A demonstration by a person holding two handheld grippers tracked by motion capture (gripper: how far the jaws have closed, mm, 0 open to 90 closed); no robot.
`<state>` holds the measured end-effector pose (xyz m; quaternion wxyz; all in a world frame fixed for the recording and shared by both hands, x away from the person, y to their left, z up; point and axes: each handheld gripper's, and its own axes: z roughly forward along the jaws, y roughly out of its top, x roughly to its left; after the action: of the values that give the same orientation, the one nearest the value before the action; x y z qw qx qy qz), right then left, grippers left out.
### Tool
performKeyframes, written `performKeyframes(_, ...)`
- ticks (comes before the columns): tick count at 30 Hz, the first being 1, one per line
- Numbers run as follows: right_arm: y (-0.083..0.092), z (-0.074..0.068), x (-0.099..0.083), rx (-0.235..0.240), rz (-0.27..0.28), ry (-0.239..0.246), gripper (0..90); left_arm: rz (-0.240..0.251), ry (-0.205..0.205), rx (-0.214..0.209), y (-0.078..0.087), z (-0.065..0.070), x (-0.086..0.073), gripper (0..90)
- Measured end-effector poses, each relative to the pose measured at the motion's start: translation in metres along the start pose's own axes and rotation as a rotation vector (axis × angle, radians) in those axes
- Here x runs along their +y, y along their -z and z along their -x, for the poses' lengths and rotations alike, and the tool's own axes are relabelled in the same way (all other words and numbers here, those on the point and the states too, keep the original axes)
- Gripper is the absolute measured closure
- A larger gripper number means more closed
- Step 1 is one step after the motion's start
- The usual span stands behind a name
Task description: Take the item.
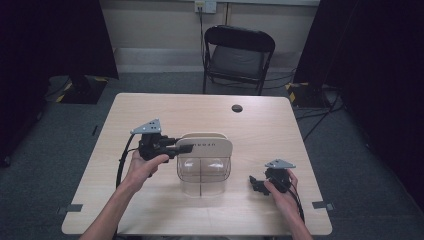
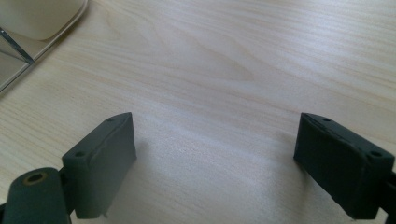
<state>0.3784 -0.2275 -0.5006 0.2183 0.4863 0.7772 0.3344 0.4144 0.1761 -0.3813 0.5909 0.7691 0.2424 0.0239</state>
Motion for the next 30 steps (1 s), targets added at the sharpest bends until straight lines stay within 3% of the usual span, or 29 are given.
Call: performKeyframes(30,0.0000,0.0001,0.0000,0.000,0.000,0.000,11.9,0.001,0.003,0.001,-0.0003,-0.0005,0.0001,65.5)
